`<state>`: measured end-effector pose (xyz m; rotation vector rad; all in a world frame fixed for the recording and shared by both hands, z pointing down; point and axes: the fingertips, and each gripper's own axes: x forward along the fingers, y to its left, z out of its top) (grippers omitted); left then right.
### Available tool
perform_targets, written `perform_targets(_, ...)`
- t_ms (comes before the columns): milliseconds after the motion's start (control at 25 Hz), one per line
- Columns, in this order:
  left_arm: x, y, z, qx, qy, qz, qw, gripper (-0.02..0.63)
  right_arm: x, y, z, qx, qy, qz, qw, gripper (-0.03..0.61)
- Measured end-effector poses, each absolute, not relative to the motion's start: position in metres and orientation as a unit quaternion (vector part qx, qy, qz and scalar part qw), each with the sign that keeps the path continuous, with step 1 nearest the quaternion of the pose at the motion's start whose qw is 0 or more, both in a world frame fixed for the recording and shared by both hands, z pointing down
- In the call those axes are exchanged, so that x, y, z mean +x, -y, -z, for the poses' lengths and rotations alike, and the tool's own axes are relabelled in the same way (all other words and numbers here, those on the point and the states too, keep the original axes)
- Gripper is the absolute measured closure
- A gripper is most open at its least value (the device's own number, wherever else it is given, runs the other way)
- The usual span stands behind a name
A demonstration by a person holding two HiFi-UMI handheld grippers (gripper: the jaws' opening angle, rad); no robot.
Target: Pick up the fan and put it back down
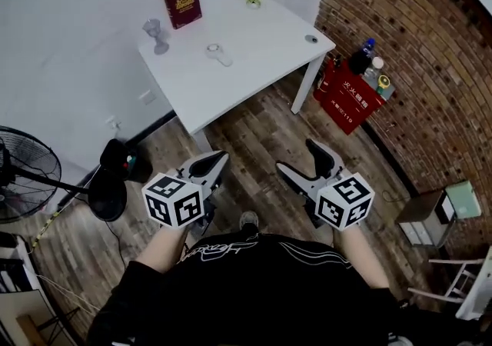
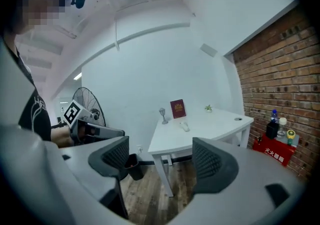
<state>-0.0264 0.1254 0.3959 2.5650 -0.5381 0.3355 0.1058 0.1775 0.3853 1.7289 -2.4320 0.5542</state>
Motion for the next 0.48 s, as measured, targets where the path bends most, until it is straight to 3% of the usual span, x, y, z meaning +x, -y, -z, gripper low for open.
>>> perform_targets(480, -0.022, -0.004, -0.405, 0.927, 0.246, -0.104, 0.262, 0.580, 0.111, -0.057, -0.389, 0.540, 0.822, -0.163, 0.072, 0.193)
